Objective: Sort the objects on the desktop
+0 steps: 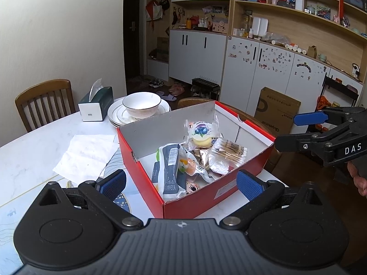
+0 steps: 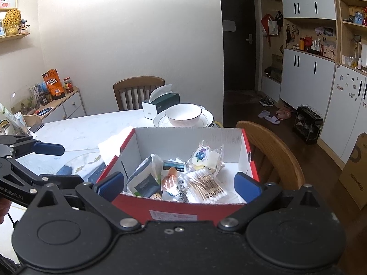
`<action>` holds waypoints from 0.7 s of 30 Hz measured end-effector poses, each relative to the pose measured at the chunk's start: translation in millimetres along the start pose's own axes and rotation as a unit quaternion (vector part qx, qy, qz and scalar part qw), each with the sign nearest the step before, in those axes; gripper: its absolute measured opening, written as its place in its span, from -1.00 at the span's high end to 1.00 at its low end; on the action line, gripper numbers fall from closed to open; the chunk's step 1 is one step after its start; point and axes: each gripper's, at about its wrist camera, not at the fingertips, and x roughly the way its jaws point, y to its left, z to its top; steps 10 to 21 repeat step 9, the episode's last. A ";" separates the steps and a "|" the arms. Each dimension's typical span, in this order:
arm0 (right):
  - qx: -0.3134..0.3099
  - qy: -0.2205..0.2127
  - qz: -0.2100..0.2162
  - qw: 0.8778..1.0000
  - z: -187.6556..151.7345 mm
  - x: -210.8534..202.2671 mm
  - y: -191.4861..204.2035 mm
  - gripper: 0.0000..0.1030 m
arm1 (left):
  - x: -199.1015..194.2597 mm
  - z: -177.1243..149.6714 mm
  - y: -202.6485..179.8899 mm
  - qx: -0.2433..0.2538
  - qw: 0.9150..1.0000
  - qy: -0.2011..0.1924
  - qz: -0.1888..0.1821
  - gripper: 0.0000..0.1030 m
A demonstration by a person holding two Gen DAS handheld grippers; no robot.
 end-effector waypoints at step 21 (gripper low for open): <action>0.000 0.005 0.002 1.000 0.2 3.5 2.2 -0.98 | 0.4 -1.2 3.3 -0.003 1.000 0.000 0.002 -1.00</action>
